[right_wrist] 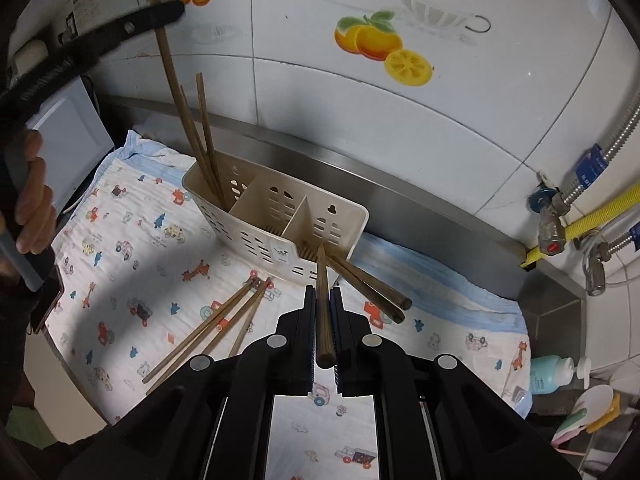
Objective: Organize utensils
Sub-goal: 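Lift the left gripper's chopstick upright over the holder while the right gripper carries its chopstick there, then drop the chopsticks into the holder, opening the left gripper while the right gripper opens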
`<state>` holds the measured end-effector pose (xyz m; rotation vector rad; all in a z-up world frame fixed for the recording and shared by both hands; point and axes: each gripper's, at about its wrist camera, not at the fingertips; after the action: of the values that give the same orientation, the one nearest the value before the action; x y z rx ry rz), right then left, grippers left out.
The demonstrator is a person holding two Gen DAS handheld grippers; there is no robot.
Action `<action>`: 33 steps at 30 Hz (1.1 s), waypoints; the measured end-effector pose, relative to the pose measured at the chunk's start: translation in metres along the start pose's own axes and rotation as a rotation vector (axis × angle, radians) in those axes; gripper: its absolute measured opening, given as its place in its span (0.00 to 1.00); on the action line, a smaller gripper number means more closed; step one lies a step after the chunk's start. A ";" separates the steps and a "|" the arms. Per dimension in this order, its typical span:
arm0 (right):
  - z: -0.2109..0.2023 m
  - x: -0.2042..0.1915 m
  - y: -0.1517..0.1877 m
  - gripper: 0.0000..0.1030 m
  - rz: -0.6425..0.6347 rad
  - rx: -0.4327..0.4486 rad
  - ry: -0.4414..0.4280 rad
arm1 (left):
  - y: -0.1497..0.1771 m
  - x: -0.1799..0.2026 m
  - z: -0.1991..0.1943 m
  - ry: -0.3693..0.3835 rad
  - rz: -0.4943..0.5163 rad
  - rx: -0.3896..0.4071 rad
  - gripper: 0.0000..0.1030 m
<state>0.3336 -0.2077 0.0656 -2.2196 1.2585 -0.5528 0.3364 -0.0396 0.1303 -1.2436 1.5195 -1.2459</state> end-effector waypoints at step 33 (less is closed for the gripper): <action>-0.062 -0.031 0.056 0.34 0.077 0.301 0.055 | 0.064 -0.011 -0.071 0.030 -0.073 -0.108 0.24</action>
<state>0.2460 -0.2192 0.0758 -1.9119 1.1949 -0.7254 0.2582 -0.0121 0.0818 -1.3663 1.5938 -1.2485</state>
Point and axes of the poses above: each gripper's, at about its wrist camera, not at the fingertips, and z roughly the way its jaws point, x to its right, y to its underside, and after that the axes turned 9 degrees about x, right-handed
